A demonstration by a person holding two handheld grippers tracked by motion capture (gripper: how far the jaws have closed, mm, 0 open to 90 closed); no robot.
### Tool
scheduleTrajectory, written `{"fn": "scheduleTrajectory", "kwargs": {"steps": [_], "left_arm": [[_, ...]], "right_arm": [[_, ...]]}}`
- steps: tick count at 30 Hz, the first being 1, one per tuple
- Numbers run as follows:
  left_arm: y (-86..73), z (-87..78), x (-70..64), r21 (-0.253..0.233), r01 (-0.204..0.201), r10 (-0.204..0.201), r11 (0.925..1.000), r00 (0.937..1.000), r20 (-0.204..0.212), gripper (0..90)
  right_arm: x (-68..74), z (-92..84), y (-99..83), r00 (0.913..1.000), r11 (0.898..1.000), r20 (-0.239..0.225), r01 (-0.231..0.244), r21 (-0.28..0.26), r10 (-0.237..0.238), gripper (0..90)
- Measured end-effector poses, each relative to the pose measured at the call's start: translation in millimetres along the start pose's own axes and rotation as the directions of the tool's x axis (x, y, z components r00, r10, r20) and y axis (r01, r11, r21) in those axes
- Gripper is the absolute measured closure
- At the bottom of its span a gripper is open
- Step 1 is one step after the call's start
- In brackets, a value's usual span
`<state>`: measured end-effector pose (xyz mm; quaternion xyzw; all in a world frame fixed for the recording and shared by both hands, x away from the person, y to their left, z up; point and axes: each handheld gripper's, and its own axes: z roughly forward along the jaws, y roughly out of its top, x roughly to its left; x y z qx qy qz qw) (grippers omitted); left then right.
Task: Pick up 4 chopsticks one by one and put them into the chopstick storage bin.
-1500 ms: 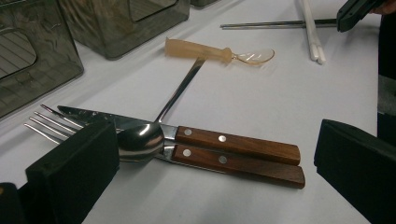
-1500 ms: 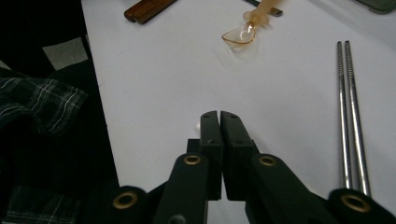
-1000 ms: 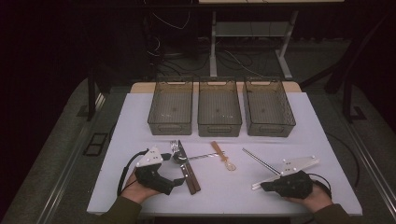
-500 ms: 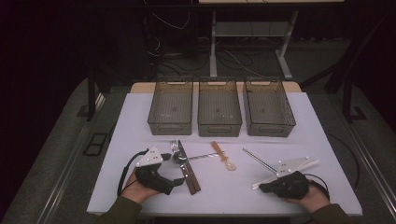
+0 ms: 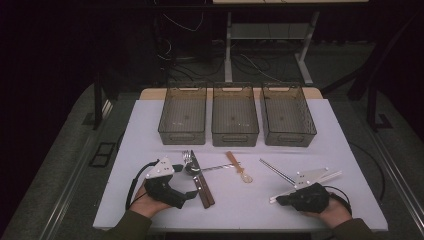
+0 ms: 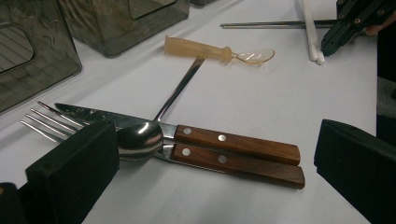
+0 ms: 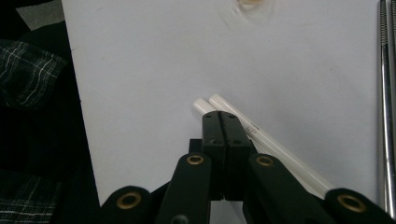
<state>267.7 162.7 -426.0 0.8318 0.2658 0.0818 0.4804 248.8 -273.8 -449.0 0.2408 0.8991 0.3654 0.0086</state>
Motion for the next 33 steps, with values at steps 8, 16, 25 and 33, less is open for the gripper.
{"fn": "scheduleTrajectory", "kwargs": {"steps": [8, 16, 25, 33], "left_arm": [[0.0, -0.5, 0.2, -0.004, 0.004, -0.004, 1.0000, 1.0000, -0.002, 0.0], [0.1, -0.8, 0.1, -0.004, 0.005, -0.005, 1.0000, 1.0000, -0.004, 0.0], [0.0, -0.4, 0.4, 0.001, 0.002, -0.002, 1.0000, 1.0000, -0.002, 0.0], [-0.2, 0.6, -0.4, -0.002, 0.004, -0.004, 1.0000, 1.0000, -0.002, 0.0]], "right_arm": [[-0.1, 1.2, 1.7, 1.0000, 1.000, 0.001, -0.001, 0.002, 0.001, 90.0], [-1.6, 3.0, 4.8, 1.0000, 1.000, 0.006, 0.004, 0.005, -0.004, 90.0], [-4.7, 5.1, 8.2, 0.9998, 1.000, 0.018, 0.010, 0.007, -0.010, 90.0], [-8.6, 7.9, 12.3, 0.9997, 1.000, 0.023, 0.007, 0.008, -0.007, 90.0]]}}
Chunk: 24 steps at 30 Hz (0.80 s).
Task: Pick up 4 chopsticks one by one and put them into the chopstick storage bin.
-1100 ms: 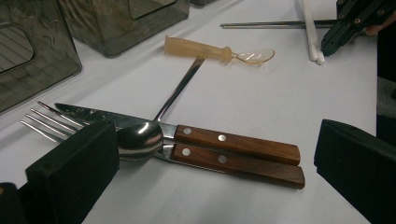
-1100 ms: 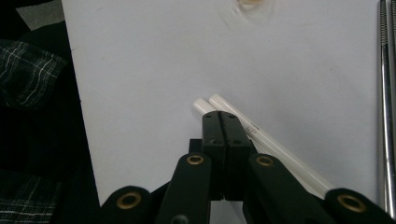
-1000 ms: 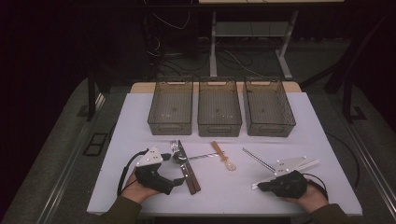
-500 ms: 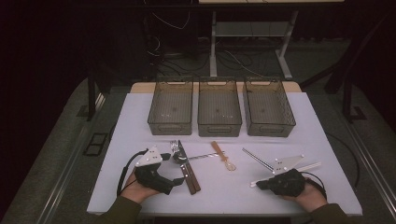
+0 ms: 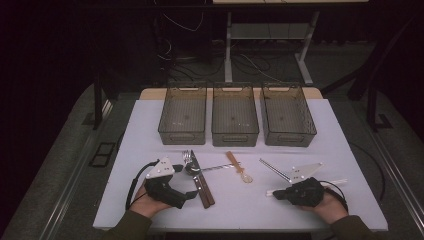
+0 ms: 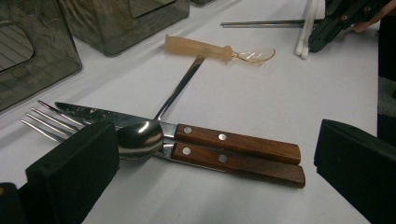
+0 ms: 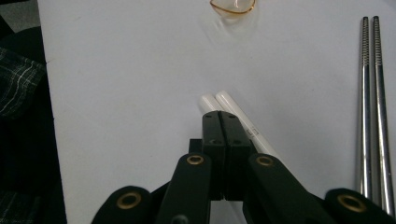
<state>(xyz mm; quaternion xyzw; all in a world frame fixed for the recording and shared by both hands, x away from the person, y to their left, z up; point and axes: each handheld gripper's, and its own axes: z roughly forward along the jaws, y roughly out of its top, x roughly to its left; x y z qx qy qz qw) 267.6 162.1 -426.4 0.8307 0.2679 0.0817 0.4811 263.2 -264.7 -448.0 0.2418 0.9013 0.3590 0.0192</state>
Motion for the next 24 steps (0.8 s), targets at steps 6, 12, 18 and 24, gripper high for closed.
{"fn": "scheduleTrajectory", "kwargs": {"steps": [6, 12, 18, 24], "left_arm": [[0.2, -0.8, 0.5, 0.004, -0.004, 0.004, 1.0000, 1.0000, 0.001, 0.0], [0.3, -1.1, 0.4, 0.002, -0.003, 0.003, 1.0000, 1.0000, 0.001, 0.0], [0.3, -1.1, 0.4, 0.003, -0.002, 0.002, 1.0000, 1.0000, 0.001, 0.0], [0.5, -1.3, 0.4, 0.003, -0.003, 0.003, 1.0000, 1.0000, 0.001, 0.0]], "right_arm": [[-2.5, 1.8, 2.0, 1.0000, 1.000, -0.003, -0.005, -0.003, 0.005, 90.0], [-4.2, 3.3, 4.2, 1.0000, 1.000, 0.000, -0.006, -0.004, 0.006, 90.0], [-6.0, 4.7, 6.1, 1.0000, 1.000, 0.001, -0.006, -0.003, 0.006, 90.0], [-8.3, 6.3, 7.9, 1.0000, 1.000, 0.001, -0.002, -0.007, 0.002, 90.0]]}}
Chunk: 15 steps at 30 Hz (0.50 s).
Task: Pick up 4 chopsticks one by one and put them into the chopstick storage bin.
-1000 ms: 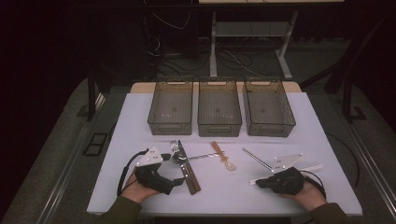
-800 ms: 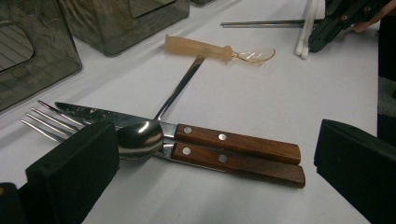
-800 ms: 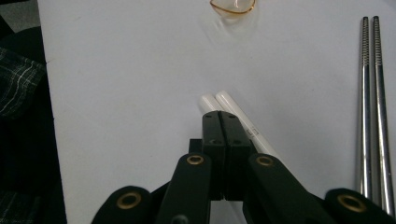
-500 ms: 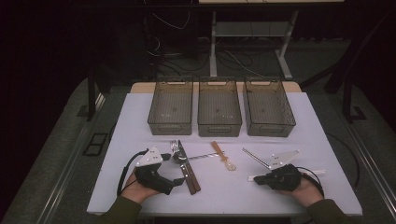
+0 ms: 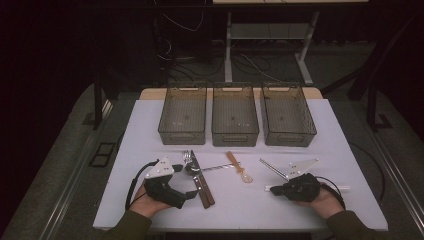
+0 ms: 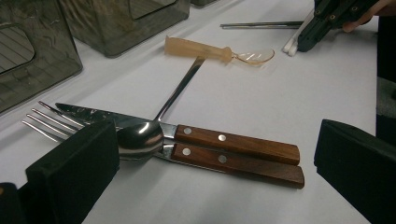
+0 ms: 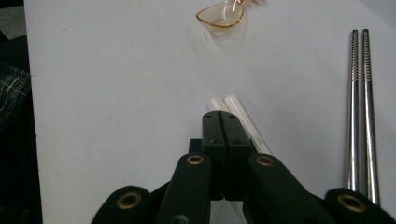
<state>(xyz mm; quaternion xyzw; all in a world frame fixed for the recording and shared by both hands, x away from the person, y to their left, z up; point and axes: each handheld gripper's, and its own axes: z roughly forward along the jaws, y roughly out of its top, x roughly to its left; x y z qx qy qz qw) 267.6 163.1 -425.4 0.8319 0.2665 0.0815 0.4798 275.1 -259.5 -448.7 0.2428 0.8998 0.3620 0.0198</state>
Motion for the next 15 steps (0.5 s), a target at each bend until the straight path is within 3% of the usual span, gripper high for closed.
{"fn": "scheduleTrajectory", "kwargs": {"steps": [15], "left_arm": [[-0.1, 0.3, 0.0, 0.002, -0.003, 0.003, 1.0000, 1.0000, 0.001, 0.0]], "right_arm": [[-4.8, 3.7, 4.9, 1.0000, 1.000, 0.003, -0.005, -0.002, 0.005, 90.0]]}}
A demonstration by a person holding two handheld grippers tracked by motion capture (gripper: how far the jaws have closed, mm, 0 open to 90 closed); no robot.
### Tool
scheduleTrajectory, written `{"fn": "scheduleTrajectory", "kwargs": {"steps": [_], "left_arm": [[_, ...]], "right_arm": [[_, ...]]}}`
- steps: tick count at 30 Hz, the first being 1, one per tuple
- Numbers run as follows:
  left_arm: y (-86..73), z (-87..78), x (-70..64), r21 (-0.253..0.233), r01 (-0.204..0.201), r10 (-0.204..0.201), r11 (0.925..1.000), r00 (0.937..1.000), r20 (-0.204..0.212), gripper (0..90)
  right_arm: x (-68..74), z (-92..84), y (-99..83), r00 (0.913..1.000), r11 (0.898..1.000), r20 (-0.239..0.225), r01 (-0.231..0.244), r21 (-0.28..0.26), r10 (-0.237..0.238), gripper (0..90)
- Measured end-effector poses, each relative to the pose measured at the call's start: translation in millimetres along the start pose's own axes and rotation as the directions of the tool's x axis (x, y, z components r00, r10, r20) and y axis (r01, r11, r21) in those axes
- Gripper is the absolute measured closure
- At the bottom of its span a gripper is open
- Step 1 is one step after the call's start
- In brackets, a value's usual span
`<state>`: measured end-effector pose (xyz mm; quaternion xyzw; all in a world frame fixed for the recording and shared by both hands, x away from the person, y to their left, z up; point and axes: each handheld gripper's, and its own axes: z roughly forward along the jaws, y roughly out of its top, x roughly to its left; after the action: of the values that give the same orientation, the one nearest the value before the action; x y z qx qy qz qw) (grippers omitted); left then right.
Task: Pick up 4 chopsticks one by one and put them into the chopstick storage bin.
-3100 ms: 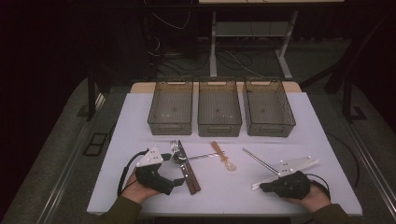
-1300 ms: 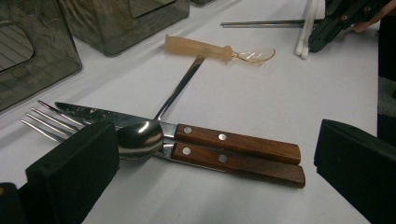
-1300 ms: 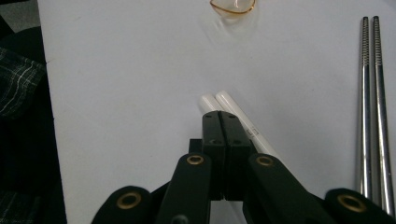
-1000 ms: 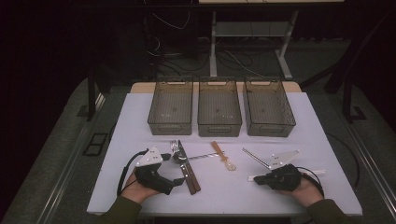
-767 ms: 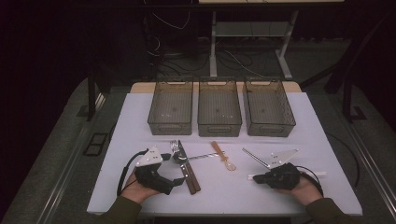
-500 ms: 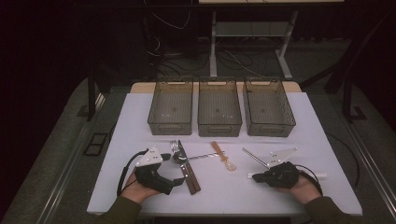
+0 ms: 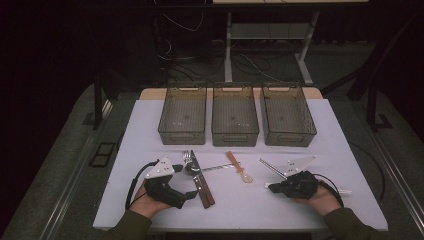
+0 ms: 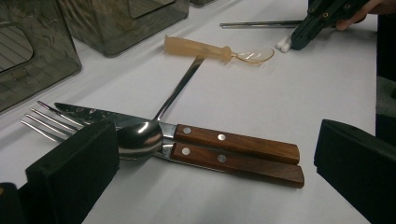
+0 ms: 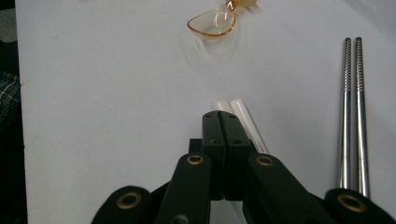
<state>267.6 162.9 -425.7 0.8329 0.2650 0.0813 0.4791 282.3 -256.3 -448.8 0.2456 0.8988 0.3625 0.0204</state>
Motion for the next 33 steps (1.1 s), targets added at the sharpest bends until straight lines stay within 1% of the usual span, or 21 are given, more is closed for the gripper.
{"fn": "scheduleTrajectory", "kwargs": {"steps": [18, 26, 33], "left_arm": [[0.1, -0.2, 0.1, 0.001, -0.001, 0.001, 1.0000, 1.0000, 0.003, 0.0], [0.1, -0.2, 0.2, 0.001, -0.003, 0.003, 1.0000, 1.0000, 0.003, 0.0], [-0.1, 0.5, -0.4, -0.004, 0.001, -0.001, 1.0000, 1.0000, 0.004, 0.0]], "right_arm": [[-7.9, 4.8, 6.0, 1.0000, 1.000, 0.006, -0.007, -0.008, 0.007, 90.0], [-9.0, 5.0, 6.6, 0.9999, 1.000, 0.007, -0.014, -0.007, 0.014, 90.0], [-9.7, 5.1, 6.9, 0.9996, 1.000, 0.018, -0.020, -0.009, 0.020, 90.0]]}}
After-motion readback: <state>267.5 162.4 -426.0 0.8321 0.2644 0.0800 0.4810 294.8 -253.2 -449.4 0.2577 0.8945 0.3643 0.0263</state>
